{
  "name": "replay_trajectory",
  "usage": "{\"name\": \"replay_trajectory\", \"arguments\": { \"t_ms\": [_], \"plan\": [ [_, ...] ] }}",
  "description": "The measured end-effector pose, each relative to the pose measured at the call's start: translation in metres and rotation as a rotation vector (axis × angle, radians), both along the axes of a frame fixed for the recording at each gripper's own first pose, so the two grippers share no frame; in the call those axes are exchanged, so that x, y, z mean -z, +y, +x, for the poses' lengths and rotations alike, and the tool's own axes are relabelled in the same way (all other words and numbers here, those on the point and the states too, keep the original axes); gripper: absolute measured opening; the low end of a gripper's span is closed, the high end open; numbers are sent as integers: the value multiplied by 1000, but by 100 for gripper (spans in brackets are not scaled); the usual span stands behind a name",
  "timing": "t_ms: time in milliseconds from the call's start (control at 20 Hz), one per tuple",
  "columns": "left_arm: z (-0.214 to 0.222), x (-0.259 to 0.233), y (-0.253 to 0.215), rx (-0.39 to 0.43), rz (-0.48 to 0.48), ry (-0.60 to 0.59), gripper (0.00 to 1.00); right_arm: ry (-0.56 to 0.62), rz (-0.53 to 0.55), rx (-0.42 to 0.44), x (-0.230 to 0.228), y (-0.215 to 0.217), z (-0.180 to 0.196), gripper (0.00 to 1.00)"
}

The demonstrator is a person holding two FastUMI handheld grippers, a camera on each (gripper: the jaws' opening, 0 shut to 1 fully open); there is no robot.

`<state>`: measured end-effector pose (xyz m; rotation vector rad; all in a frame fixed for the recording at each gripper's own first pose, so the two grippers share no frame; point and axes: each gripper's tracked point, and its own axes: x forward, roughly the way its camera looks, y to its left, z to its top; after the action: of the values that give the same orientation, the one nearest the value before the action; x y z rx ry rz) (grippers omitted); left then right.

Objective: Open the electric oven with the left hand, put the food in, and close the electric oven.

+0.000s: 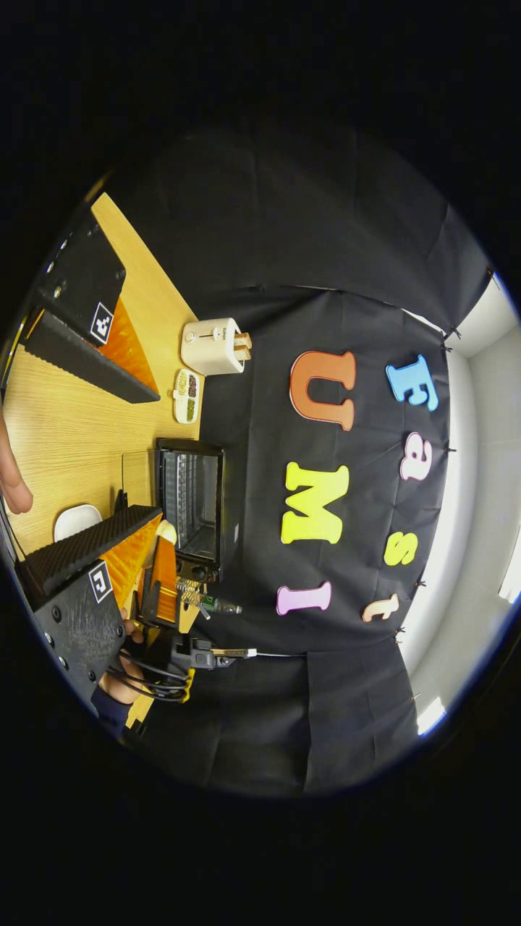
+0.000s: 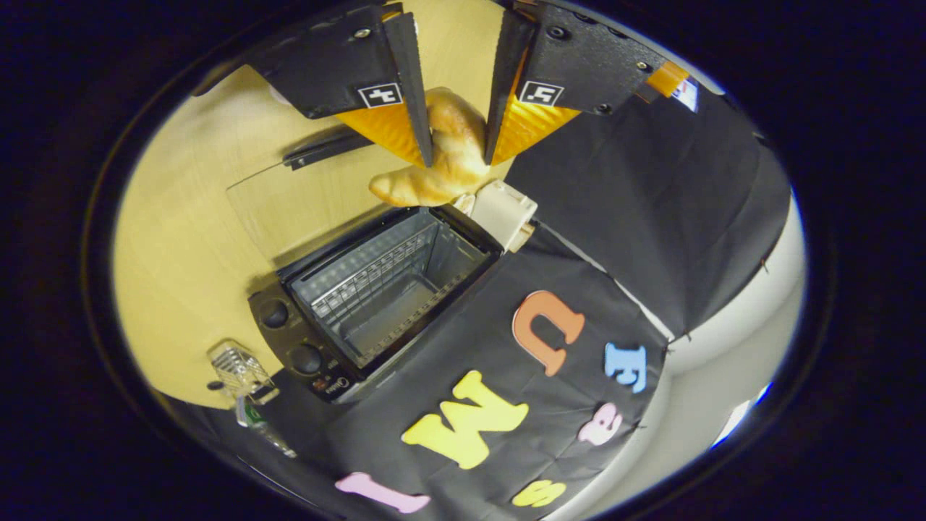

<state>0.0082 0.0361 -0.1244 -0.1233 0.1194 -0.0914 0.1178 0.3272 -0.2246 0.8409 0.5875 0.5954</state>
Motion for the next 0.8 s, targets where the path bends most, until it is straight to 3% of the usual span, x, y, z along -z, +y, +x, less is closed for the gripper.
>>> {"name": "replay_trajectory", "arguments": {
  "t_ms": [150, 450, 650, 800],
  "plan": [
    [12, 11, 1, -7, 13, 26, 93, 20, 44, 101, 8, -19, 37, 45],
    [37, 21, -6, -3, 24, 74, 93, -2, 29, 258, 19, -33, 116, 43],
    [53, 29, -4, 0, 35, 88, 93, -16, -23, 387, 30, -20, 169, 44],
    [62, 44, 4, -20, 32, 130, 93, -16, -86, 418, 42, 0, 195, 47]
  ]
}}
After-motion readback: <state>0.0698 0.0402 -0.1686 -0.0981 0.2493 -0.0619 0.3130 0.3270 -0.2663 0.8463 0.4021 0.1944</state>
